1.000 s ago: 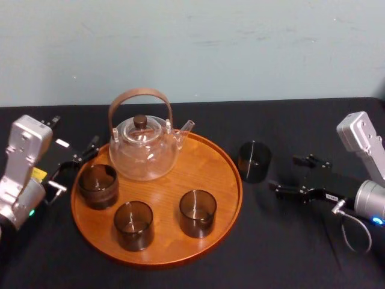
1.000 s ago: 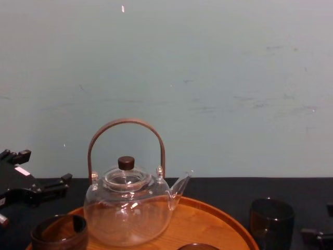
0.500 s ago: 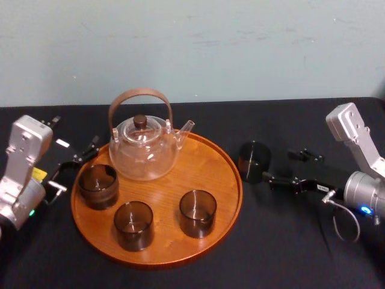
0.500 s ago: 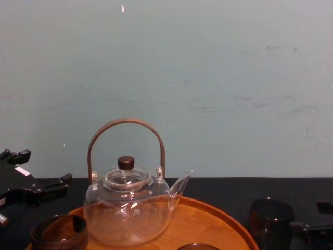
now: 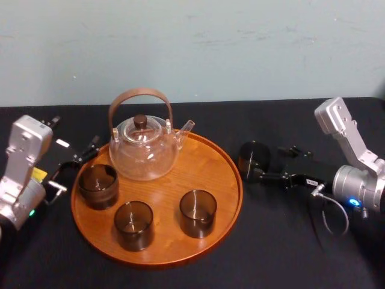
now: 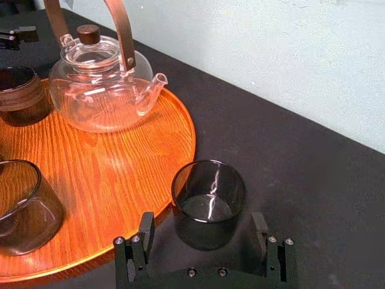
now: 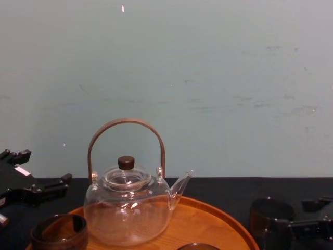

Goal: Pick up the glass from the table and place it on the tray.

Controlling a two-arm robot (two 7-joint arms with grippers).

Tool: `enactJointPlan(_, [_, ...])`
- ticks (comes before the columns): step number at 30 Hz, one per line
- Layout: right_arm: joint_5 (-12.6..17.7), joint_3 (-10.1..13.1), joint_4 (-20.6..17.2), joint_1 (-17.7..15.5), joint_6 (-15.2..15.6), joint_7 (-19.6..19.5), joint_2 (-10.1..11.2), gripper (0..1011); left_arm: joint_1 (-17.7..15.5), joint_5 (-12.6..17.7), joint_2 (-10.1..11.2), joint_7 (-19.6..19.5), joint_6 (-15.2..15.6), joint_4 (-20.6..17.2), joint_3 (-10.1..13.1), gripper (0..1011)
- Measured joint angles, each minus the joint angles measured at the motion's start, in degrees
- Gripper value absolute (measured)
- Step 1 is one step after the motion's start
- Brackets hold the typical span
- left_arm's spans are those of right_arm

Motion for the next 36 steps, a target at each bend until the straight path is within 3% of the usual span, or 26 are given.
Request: enactJointPlan(36, [-1.5, -3.1, 8.3, 6.9, -0.8, 1.5, -4.2, 1002, 0.0, 0.0, 0.0, 0.0, 0.0, 0.0, 0.0, 1002])
